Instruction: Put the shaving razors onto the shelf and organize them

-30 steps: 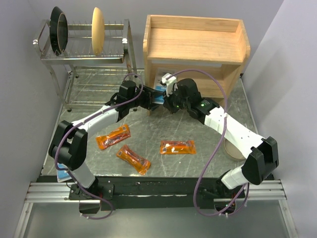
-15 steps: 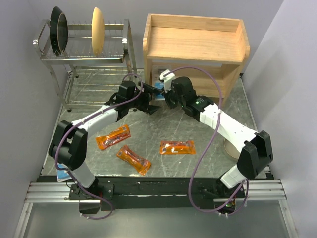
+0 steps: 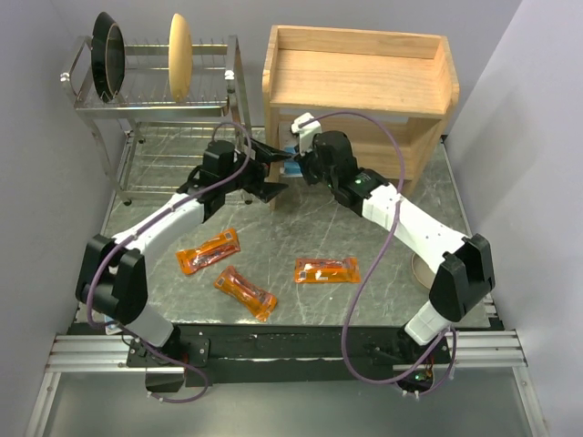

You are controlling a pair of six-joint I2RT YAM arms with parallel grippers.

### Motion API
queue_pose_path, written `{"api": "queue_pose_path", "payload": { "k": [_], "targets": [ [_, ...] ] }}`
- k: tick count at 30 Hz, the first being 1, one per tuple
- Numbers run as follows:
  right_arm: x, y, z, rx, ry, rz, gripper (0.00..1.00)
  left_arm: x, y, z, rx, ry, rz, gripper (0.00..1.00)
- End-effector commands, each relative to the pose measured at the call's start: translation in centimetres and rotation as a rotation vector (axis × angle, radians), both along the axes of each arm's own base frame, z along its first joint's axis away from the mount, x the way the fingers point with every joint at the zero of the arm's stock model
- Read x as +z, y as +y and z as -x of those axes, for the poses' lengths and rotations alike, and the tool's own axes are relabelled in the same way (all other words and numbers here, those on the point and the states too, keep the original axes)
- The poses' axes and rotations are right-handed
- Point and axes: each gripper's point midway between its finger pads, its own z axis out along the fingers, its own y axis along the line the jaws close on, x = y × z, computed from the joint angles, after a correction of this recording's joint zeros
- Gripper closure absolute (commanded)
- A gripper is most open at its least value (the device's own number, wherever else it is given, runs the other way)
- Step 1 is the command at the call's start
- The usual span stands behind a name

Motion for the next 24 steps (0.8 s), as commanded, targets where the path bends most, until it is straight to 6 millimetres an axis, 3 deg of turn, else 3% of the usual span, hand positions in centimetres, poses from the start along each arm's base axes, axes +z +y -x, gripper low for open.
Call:
{"api": "queue_pose_path", "payload": {
  "k": [1, 5, 11, 24],
  "targets": [
    [2.1, 1.3, -1.5, 0.007, -0.076, -0.022, 1.0, 4.6, 1.7, 0.7, -0.004, -0.124, 0.002, 0.01],
    [1.6, 1.8, -1.7, 0.02, -0.077, -0.008, 1.0, 4.4, 3.3, 1.0, 0.015, -0.113, -0.031, 0.0],
    [2.4, 1.8, -1.8, 0.02, -0.11, -0.008, 1.0, 5.5, 5.7, 1.1, 0.053, -0.17, -0.081, 0.01],
    [0.4, 3.2, -3.2, 0.044, -0.111, 0.007, 1.0, 5.3, 8.9, 2.3, 0.009, -0.348, -0.304, 0.0]
  ]
}}
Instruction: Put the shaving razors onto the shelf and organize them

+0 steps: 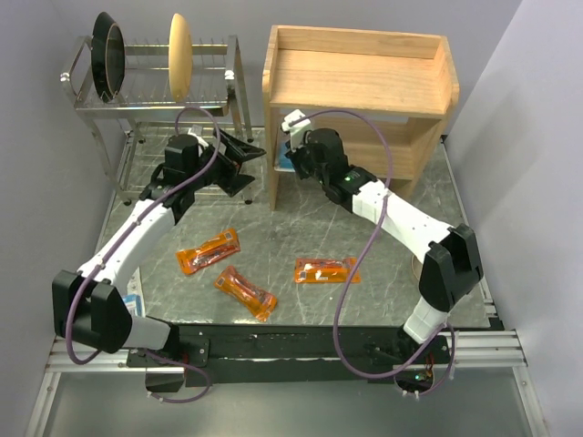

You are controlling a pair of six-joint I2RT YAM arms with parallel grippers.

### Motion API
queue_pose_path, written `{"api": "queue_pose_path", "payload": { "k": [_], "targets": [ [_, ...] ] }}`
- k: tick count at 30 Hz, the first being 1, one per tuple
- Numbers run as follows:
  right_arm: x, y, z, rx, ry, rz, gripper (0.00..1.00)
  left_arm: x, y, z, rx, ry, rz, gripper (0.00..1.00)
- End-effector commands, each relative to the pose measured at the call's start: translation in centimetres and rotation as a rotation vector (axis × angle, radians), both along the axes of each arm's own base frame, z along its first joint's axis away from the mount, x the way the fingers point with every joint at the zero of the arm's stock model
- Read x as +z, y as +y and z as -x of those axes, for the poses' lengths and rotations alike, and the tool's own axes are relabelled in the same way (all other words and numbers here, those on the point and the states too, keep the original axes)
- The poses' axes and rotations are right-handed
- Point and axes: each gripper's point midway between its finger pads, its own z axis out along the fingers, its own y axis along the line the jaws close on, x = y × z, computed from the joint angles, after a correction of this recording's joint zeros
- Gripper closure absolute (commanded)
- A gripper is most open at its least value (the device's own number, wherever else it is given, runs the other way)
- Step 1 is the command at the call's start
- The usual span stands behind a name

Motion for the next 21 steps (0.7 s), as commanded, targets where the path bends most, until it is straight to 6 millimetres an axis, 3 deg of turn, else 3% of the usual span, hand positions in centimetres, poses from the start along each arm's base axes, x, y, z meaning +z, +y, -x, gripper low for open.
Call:
{"api": "queue_pose_path", "payload": {
  "k": [1, 5, 6, 8, 9, 11, 12, 14, 17, 21],
  "targets": [
    [0.4, 1.0, -1.0, -0.001, -0.032, -0.008, 1.0, 1.8, 1.6, 1.4, -0.047, -0.163, -0.147, 0.01],
    [2.5, 0.3, -1.1, -0.042, -0.074, -0.053, 1.0, 2.4, 3.3, 2.9, -0.081, -0.248, -0.286, 0.01],
    [4.7, -0.3, -0.4, -0.052, -0.112, -0.093, 1.0, 2.7, 4.0, 3.1, -0.073, -0.273, -0.331, 0.01],
    [7.3, -1.7, 1.7, -0.043, -0.183, -0.143, 1.0, 4.5, 5.7, 3.9, -0.076, -0.407, -0.493, 0.01],
    [8.8, -1.8, 2.5, -0.018, -0.23, -0.181, 1.0, 3.9, 6.5, 4.5, -0.083, -0.397, -0.561, 0.0],
    [10.0, -2.7, 4.4, -0.006, -0.249, -0.204, 0.92, 4.6, 8.5, 5.3, -0.088, -0.475, -0.722, 0.0],
    [9.3, -3.1, 5.0, 0.0, -0.213, -0.181, 0.75, 4.1, 10.0, 5.5, -0.075, -0.466, -0.796, 0.01],
    [8.5, -4.2, 6.6, -0.001, -0.168, -0.164, 0.58, 3.1, 13.7, 5.7, -0.07, -0.467, -0.978, 0.0],
    [7.5, -5.5, 9.2, 0.018, -0.131, -0.175, 0.47, -0.6, 19.0, 7.5, -0.12, -0.316, -1.179, 0.0],
    [6.0, -6.3, 11.9, 0.064, -0.076, -0.168, 0.43, -6.4, 26.5, 10.4, -0.168, -0.036, -1.404, 0.01]
  ]
}}
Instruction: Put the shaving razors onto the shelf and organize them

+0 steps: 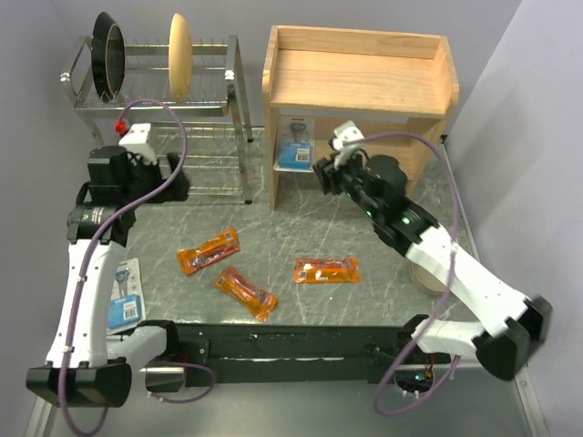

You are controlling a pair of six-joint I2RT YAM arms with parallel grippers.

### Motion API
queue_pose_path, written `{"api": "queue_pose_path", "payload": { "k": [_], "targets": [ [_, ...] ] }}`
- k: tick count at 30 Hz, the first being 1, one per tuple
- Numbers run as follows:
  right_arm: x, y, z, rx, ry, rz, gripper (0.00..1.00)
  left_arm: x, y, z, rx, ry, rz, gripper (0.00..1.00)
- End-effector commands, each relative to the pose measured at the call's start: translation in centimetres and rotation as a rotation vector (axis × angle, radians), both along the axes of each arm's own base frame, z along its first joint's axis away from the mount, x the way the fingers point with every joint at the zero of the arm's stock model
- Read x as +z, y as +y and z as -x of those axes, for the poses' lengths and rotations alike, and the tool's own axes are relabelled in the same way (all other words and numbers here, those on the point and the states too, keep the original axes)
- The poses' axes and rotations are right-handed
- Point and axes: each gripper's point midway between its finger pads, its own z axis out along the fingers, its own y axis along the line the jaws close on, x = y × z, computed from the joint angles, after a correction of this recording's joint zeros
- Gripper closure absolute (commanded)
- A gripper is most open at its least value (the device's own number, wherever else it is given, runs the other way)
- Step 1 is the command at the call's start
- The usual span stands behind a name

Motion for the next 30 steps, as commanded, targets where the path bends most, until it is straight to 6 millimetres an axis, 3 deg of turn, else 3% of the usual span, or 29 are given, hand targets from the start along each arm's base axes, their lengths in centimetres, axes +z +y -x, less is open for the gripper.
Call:
{"api": "queue_pose_path", "payload": {
  "k": [1, 2, 4, 5, 6, 10, 17, 21, 30],
  "targets": [
    [-3.1, -0.2, 2.8, 0.068, 0.099, 0.027, 0.42, -8.6, 8.4, 4.5, 0.089, 0.349, -0.35, 0.01],
    [-3.5, -0.6, 3.1, 0.065, 0.111, 0.037, 0.42, -9.9, 10.5, 5.1, 0.141, 0.407, -0.352, 0.0],
    [-4.0, -0.1, 3.8, 0.106, 0.131, 0.039, 0.42, -12.4, 12.3, 6.1, 0.154, 0.505, -0.335, 0.11],
    [-4.2, 0.0, 4.0, 0.118, 0.148, 0.042, 0.41, -13.2, 14.1, 6.9, 0.213, 0.546, -0.308, 0.16],
    [-4.1, 0.2, 4.2, 0.131, 0.153, 0.039, 0.42, -13.9, 15.0, 7.3, 0.234, 0.579, -0.296, 0.23],
    [-4.2, 0.8, 5.1, 0.178, 0.199, 0.042, 0.41, -17.2, 17.8, 8.5, 0.327, 0.712, -0.22, 0.32],
    [-4.6, 0.5, 5.0, 0.169, 0.211, 0.064, 0.41, -22.3, 18.4, 10.3, 0.309, 0.816, -0.217, 0.38],
    [-4.4, 0.3, 4.6, 0.155, 0.198, 0.087, 0.41, -25.4, 19.0, 11.4, 0.317, 0.887, -0.19, 0.55],
    [-4.8, -0.4, 4.7, 0.136, 0.199, 0.117, 0.4, -28.1, 19.1, 10.8, 0.316, 0.922, -0.124, 0.6]
  ]
}}
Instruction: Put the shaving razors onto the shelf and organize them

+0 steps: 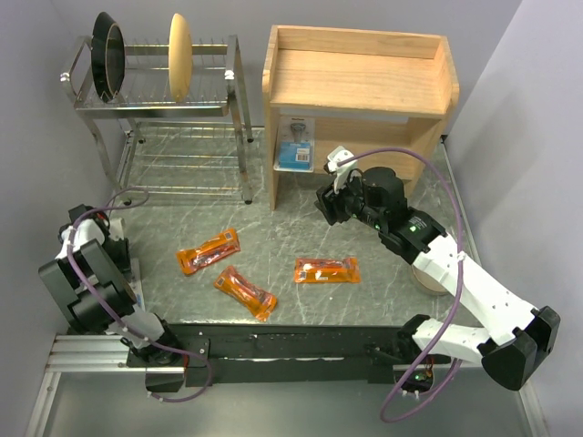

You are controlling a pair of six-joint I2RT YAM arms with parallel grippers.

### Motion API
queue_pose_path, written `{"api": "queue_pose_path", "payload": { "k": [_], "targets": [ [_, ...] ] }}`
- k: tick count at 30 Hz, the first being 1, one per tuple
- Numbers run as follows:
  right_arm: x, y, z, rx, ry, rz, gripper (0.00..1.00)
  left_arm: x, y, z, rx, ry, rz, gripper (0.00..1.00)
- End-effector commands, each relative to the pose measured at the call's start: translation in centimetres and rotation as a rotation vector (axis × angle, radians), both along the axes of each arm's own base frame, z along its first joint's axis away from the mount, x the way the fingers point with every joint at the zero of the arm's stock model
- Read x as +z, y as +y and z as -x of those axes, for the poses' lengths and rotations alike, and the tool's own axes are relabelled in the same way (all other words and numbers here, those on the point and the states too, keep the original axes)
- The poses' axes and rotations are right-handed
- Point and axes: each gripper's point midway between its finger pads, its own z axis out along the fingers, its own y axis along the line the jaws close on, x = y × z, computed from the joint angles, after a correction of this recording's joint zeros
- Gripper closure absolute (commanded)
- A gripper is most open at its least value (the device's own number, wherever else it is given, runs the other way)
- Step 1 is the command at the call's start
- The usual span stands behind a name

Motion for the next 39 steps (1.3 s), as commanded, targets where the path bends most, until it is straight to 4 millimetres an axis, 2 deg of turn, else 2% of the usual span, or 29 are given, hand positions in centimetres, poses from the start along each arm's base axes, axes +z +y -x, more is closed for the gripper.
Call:
{"api": "queue_pose_path", "payload": {
  "k": [1, 11, 12, 13, 14, 16, 17, 18, 19, 20, 22, 24, 25, 26, 27, 28, 29, 31, 32, 34, 35, 39],
  "targets": [
    [1.6, 0.1, -0.1, 0.0, -0.039, -0.011, 0.4, -0.7, 0.4, -1.1, -0.004, -0.03, 0.005, 0.61],
    [0.5, 0.2, -0.2, 0.003, -0.029, -0.009, 0.4, -3.2, -0.6, 0.8, -0.008, 0.039, 0.034, 0.69],
    [0.3, 0.3, -0.1, 0.007, -0.026, -0.01, 0.4, -3.1, -0.6, 0.6, -0.01, 0.036, 0.036, 0.72],
    [0.3, 0.4, 0.0, 0.01, -0.022, -0.013, 0.4, -2.9, -0.6, 0.3, -0.01, 0.027, 0.044, 0.84],
    [0.1, 0.7, 0.4, 0.036, -0.009, -0.027, 0.39, -2.4, -0.7, 0.4, -0.012, 0.032, 0.048, 0.89],
    [0.1, 1.5, 1.2, 0.092, 0.011, -0.048, 0.38, -0.6, -0.8, -1.7, -0.023, -0.052, 0.073, 0.99],
    [0.3, 2.5, 2.0, 0.142, 0.042, -0.087, 0.36, 1.0, -1.3, -2.3, -0.034, -0.097, 0.093, 0.99],
    [0.8, 3.0, 2.5, 0.17, 0.053, -0.117, 0.35, 2.9, -0.9, -3.8, -0.042, -0.163, 0.084, 0.99],
    [1.2, 3.4, 2.8, 0.189, 0.067, -0.145, 0.34, 4.2, -1.1, -4.5, -0.041, -0.202, 0.089, 0.99],
    [1.7, 4.3, 3.5, 0.222, 0.105, -0.195, 0.32, 6.0, -2.4, -5.2, -0.058, -0.265, 0.145, 0.99],
    [2.6, 5.3, 3.8, 0.26, 0.121, -0.244, 0.3, 9.4, -3.2, -6.9, -0.05, -0.355, 0.183, 0.99],
    [3.8, 6.4, 3.9, 0.273, 0.172, -0.322, 0.26, 13.0, -5.9, -8.3, -0.037, -0.455, 0.311, 0.99],
    [4.4, 6.8, 3.9, 0.276, 0.196, -0.36, 0.25, 13.9, -6.6, -8.7, -0.014, -0.477, 0.336, 0.99],
    [4.6, 7.4, 3.9, 0.29, 0.211, -0.38, 0.23, 15.2, -8.1, -9.1, -0.021, -0.512, 0.373, 0.99],
    [5.3, 8.1, 4.0, 0.321, 0.212, -0.415, 0.21, 16.2, -9.1, -9.5, 0.024, -0.534, 0.412, 0.99],
    [5.2, 9.0, 3.9, 0.323, 0.268, -0.455, 0.18, 16.7, -10.1, -9.7, 0.05, -0.547, 0.44, 0.99],
    [5.7, 9.7, 3.7, 0.339, 0.267, -0.488, 0.0, 17.7, -11.8, -9.9, 0.031, -0.571, 0.451, 0.99],
    [5.2, 11.5, 4.1, 0.379, 0.311, -0.504, 0.0, 18.6, -13.7, -10.6, 0.077, -0.609, 0.48, 0.99],
    [5.4, 12.2, 4.2, 0.401, 0.303, -0.512, 0.0, 19.5, -15.4, -10.7, 0.05, -0.636, 0.492, 0.99],
    [4.9, 13.8, 3.9, 0.394, 0.327, -0.503, 0.0, 20.3, -16.7, -11.0, 0.103, -0.664, 0.531, 0.99],
    [4.7, 14.7, 4.6, 0.407, 0.342, -0.496, 0.0, 20.7, -17.4, -11.2, 0.09, -0.671, 0.548, 0.99],
    [3.4, 17.3, 5.2, 0.427, 0.36, -0.474, 0.0, 21.1, -17.8, -11.5, 0.073, -0.679, 0.57, 0.99]
  ]
}}
